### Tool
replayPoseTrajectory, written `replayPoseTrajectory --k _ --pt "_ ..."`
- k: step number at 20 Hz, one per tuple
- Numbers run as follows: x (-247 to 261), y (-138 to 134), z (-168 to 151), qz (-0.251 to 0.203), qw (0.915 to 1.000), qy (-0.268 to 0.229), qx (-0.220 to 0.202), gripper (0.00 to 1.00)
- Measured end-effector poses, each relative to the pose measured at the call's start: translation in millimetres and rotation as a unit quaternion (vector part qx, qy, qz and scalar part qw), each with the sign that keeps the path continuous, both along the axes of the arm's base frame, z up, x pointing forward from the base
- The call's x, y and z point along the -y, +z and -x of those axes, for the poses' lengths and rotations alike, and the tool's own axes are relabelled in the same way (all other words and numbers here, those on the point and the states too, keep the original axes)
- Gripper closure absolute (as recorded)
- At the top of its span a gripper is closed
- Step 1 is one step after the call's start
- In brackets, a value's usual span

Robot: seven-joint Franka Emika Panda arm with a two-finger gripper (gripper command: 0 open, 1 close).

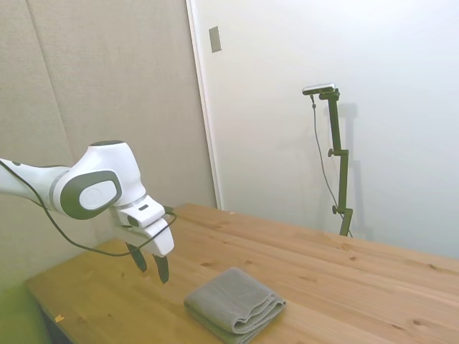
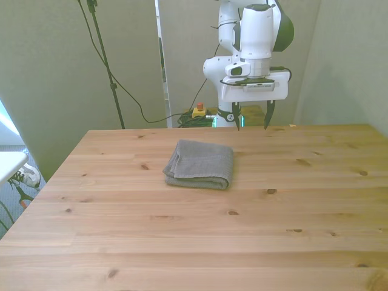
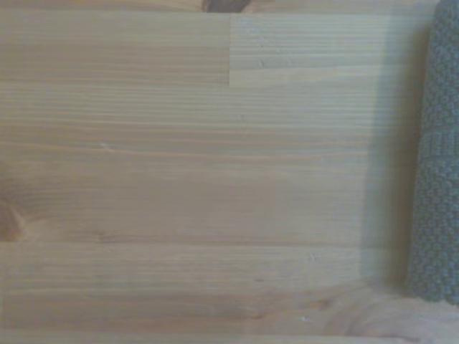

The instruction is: Unfold the towel

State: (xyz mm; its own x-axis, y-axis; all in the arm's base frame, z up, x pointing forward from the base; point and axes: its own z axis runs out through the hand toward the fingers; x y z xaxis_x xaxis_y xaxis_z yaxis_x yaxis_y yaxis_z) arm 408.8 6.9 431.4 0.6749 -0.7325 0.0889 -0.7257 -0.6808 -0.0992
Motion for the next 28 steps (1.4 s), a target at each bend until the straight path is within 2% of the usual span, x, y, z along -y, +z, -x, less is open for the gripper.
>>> replayPoseTrajectory --k 3,6,11,14,16,19,24,28 --pt "4 -1 -1 -0.005 1.0 -0.007 -0.001 0.0" --pt "36 7 -4 -0.013 0.999 -0.042 0.007 0.0" --pt "145 30 -5 -0.03 0.9915 -0.122 0.035 0.0" --pt "215 26 3 -0.038 0.9857 -0.16 0.035 0.0" --pt "243 14 5 -0.046 0.9839 -0.17 0.028 0.0" --pt "255 -5 3 -0.058 0.9837 -0.169 0.019 0.0" --pt "248 -29 4 -0.063 0.9864 -0.152 0.008 0.0" --pt "243 -38 7 -0.062 0.9871 -0.147 0.005 0.0"
